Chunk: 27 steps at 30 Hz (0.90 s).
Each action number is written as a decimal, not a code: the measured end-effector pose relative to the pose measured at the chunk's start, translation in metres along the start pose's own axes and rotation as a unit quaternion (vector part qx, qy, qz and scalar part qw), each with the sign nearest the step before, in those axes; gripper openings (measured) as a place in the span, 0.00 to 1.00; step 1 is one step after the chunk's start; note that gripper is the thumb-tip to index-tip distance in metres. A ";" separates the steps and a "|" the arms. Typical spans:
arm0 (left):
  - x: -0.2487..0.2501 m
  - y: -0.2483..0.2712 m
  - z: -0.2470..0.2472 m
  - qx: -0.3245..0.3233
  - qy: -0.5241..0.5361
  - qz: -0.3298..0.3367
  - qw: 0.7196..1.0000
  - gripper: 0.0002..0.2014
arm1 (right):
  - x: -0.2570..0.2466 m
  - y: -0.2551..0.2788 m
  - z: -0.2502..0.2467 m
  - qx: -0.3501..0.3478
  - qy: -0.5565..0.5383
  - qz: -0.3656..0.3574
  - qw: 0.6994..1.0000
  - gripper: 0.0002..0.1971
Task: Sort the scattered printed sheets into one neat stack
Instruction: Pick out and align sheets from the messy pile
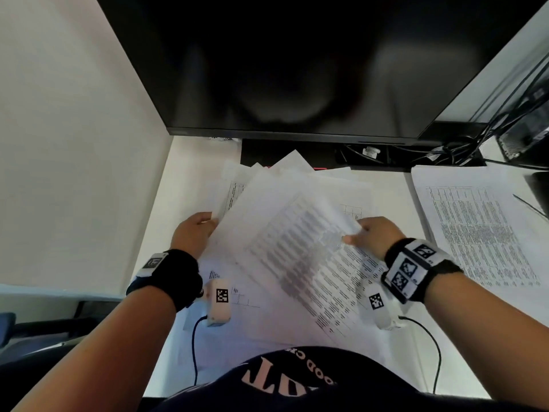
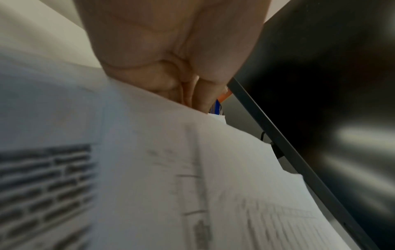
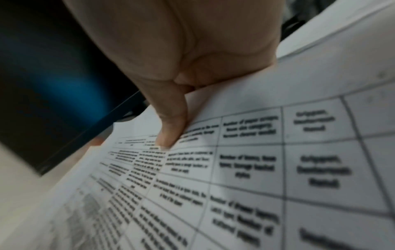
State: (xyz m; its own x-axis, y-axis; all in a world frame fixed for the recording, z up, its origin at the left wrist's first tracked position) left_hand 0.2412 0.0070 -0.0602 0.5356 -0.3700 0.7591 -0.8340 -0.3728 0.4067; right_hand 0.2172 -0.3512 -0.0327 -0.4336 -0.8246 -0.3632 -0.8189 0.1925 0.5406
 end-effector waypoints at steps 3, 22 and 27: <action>-0.001 0.005 -0.006 0.033 -0.002 0.015 0.999 0.05 | 0.020 -0.004 -0.011 0.016 0.012 0.057 0.998 0.33; -0.010 0.049 0.034 -0.030 -0.037 -0.002 0.999 0.34 | -0.026 0.015 0.073 -0.018 -0.096 -0.001 0.995 0.45; -0.018 0.046 0.021 -0.036 -0.010 0.024 0.999 0.25 | 0.008 0.002 0.026 0.126 -0.210 0.062 0.968 0.30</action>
State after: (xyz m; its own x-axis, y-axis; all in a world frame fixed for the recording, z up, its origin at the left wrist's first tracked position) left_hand 0.1960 -0.0213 -0.0653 0.4970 -0.4036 0.7682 -0.8656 -0.2921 0.4066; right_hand 0.2022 -0.3439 -0.0547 -0.6050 -0.5088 -0.6124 -0.7940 0.4431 0.4163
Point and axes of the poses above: each hand's wrist, its own y-axis away from the middle knuckle, its own z-axis out of the palm, x = y × z, the point moved 9 cm from there along -y, towards the middle knuckle, and after that the axes turned 6 degrees about x, right-handed, at the moved point
